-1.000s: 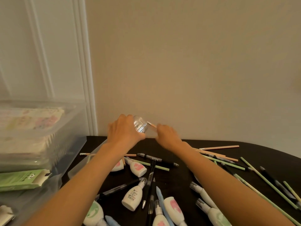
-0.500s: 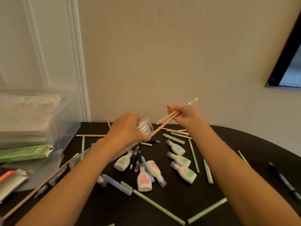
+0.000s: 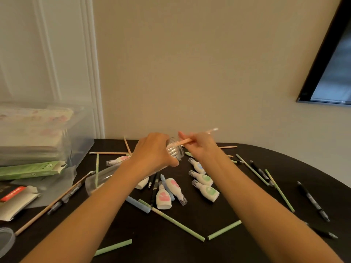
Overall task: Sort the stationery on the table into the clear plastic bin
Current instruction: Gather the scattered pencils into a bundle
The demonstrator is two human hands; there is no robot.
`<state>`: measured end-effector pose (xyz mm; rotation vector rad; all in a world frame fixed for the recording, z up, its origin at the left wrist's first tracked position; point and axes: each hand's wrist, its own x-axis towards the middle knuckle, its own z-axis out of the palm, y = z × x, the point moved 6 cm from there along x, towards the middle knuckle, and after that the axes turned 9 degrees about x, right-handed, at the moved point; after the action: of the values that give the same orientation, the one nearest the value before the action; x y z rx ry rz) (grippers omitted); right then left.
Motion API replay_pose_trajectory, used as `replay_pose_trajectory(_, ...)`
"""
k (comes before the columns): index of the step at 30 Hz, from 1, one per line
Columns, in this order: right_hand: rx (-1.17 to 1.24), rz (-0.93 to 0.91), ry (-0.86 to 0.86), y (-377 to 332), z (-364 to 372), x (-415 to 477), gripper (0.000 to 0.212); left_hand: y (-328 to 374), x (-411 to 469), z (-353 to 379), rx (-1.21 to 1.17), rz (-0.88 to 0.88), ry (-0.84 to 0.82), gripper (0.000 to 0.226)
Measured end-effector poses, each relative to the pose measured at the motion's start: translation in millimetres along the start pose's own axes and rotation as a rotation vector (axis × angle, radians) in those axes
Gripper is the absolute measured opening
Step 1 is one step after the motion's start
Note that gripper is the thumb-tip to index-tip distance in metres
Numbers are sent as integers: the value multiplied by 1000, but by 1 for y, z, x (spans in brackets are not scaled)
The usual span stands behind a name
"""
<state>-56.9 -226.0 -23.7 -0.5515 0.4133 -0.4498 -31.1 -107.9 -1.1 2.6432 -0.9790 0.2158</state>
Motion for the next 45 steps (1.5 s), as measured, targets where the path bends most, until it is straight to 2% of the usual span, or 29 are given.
replay_pose_trajectory(3, -450, 27, -143, 10, 9, -16, 14, -2, -1, -1, -5, -28, 59, 48)
replay_pose_trajectory(5, -560, -57, -121, -3, 6, -17, 8, -4, -3, -1, 0, -43, 79, 50)
replay_pose_trajectory(6, -569, -108, -112, -10, 3, -17, 8, -4, -3, -1, 10, -47, 87, 52)
replay_pose_trajectory(8, -623, -158, -151, -16, 1, -18, 24, -5, -2, 0, 36, -61, 103, 53)
replay_pose_trajectory(10, -741, -102, -265, -6, 4, -23, 29, -5, 1, 0, 51, -83, 124, 51)
replay_pose_trajectory(13, -805, -37, -335, -7, 2, -23, 29, 1, 9, 4, 68, -82, 115, 49)
replay_pose_trajectory(16, -757, -155, -232, -43, -16, 1, 30, 9, 24, 11, 68, -66, 92, 52)
replay_pose_trajectory(19, -859, -274, 35, -88, -54, 38, 25, 19, 48, 20, 80, -43, 71, 56)
replay_pose_trajectory(21, -1013, -272, 142, -107, -79, 62, 24, 24, 64, 26, 69, -41, 69, 59)
replay_pose_trajectory(24, -1381, -327, 177, -124, -104, 98, 22, 28, 88, 38, 75, -51, 59, 60)
replay_pose_trajectory(27, -1735, -405, 99, -124, -111, 129, 23, 30, 112, 47, 145, -57, 59, 60)
replay_pose_trajectory(34, -2251, -413, -166, -79, -90, 197, 25, 32, 158, 62, 231, -47, 68, 56)
replay_pose_trajectory(37, -2349, -329, -183, -64, -90, 216, 22, 30, 167, 71, 250, -42, 54, 58)
replay_pose_trajectory(45, -2298, -240, -311, -54, -85, 209, 23, 22, 163, 80, 254, -52, 28, 60)
